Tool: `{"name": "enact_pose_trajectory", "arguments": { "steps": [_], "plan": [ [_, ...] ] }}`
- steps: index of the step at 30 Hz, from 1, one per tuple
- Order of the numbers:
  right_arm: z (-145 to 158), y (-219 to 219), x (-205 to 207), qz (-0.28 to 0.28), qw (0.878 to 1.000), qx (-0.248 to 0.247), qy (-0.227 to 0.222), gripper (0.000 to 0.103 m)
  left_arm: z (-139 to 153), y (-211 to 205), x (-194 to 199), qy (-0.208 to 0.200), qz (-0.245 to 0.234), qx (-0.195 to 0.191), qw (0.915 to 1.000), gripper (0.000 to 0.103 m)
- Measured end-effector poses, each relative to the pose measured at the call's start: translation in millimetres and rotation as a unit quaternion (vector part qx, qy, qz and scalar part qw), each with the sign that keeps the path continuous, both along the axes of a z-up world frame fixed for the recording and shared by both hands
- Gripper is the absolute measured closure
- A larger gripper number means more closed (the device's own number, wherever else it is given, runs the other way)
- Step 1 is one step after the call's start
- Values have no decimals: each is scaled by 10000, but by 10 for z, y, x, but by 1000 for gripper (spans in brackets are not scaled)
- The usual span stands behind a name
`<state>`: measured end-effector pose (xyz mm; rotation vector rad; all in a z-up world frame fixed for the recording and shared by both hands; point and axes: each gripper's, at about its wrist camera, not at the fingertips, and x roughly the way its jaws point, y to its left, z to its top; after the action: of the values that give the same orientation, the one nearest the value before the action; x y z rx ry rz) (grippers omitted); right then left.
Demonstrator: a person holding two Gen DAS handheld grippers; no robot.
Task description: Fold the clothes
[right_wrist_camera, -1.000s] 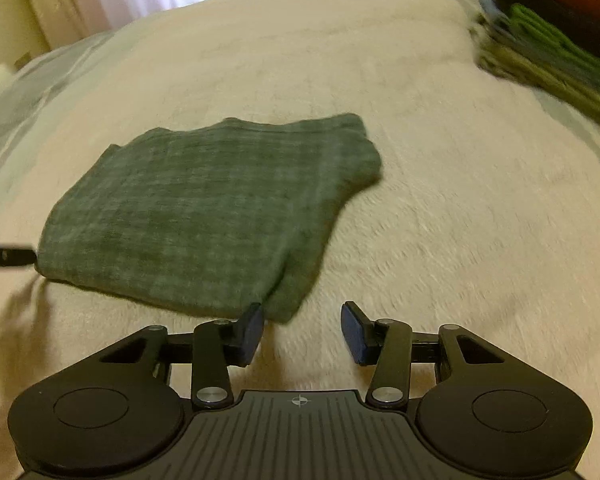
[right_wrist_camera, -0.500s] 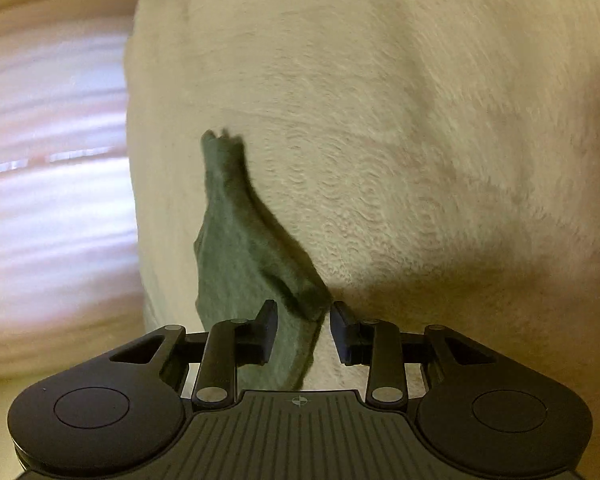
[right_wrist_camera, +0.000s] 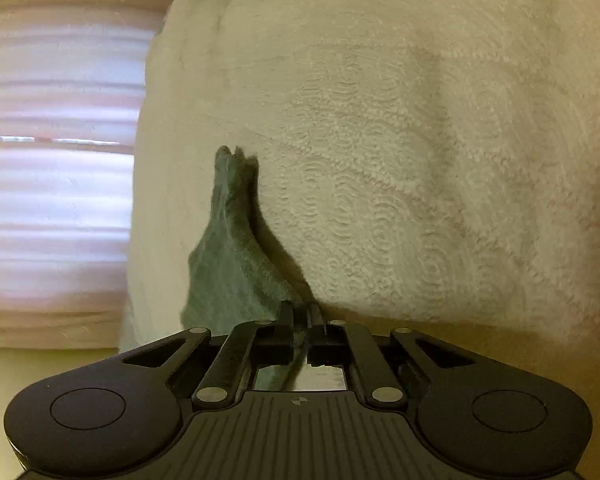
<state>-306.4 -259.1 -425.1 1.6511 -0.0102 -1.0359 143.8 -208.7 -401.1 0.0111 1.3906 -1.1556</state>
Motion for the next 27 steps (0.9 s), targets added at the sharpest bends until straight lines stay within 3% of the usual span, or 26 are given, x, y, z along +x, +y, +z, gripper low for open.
{"name": "enact_pose_trajectory", "arguments": {
  "steps": [5,10,12,14,16,18,20,23,25,27],
  "plan": [
    [197,21,85,487,9945,-585,720,101,-30,-15,9,-105,-170,2,9998,93],
    [95,-48,60,752,9907,-438,1051,101,-38,-23,4,-210,-315,19,9993,93],
    [131,-10,39,460,9928,-136,1096,101,-32,-5,3,-209,-312,14,9993,93],
    [175,39,-80,-305,9910,451,1222,101,-8,28,18,-142,-263,23,9996,92],
    [281,47,-142,-542,9897,455,1248,101,58,70,31,-78,-200,36,9998,93],
    [495,-21,-24,13,9865,-220,1624,101,196,97,2,-316,-284,-62,9991,95],
    [661,-97,195,778,9743,-867,1926,100,356,97,-62,-647,-469,-243,9965,95],
    [732,-170,538,1767,9518,-1491,2015,100,537,36,-182,-1084,-842,-494,9893,95],
    [652,-234,734,2221,9387,-1534,2147,100,547,-80,-277,-1387,-1118,-458,9829,94],
    [523,-269,798,2464,9298,-1291,2409,100,474,-216,-347,-1683,-1356,-149,9762,94]
  ]
}}
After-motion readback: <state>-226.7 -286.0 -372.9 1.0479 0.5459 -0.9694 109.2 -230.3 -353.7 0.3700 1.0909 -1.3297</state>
